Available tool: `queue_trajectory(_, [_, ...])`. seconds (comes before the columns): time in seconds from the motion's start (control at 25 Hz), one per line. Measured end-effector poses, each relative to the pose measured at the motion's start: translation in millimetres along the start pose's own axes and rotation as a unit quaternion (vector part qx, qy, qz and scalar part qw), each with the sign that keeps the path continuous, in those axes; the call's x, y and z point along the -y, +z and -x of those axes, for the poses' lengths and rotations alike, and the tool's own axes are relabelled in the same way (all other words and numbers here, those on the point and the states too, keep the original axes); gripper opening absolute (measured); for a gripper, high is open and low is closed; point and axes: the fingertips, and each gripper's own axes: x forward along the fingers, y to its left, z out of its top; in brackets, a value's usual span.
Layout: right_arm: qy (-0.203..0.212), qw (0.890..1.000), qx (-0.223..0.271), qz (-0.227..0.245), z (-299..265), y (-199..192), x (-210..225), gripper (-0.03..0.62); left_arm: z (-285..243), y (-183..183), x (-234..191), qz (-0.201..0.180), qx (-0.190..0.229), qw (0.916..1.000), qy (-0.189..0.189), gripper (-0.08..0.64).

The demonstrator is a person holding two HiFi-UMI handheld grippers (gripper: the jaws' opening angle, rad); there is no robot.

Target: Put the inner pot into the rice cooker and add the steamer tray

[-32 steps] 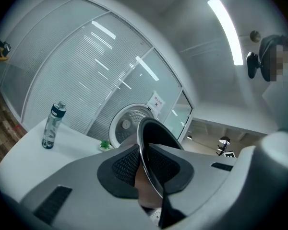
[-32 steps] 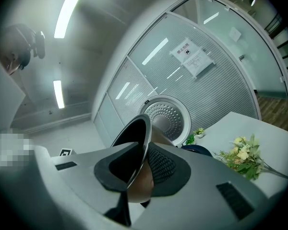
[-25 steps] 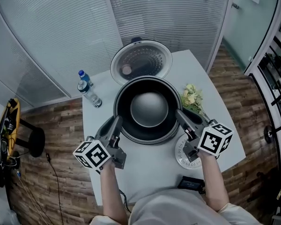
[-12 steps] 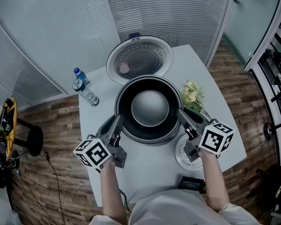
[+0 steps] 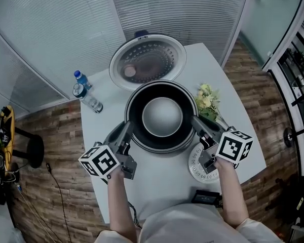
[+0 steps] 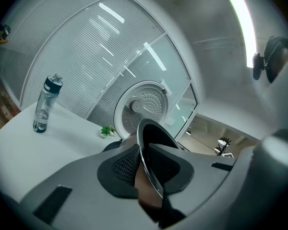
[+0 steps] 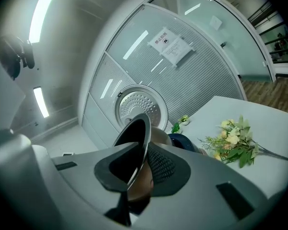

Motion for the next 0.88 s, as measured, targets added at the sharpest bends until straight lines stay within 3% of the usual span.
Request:
queue_trajectory(0.52, [-0.026, 0.999, -0.025, -0.026, -10, -14, 25, 0.067, -16, -19, -16, 0.008, -0.031, 0.9994, 0.015, 0.06])
queue_trajectory(0.88, [-0.048, 0.997, -0.048, -0.032, -26, -23, 41, 0.067, -29, -28, -34, -0.018, -0.064, 0.9973, 0.032, 0.066])
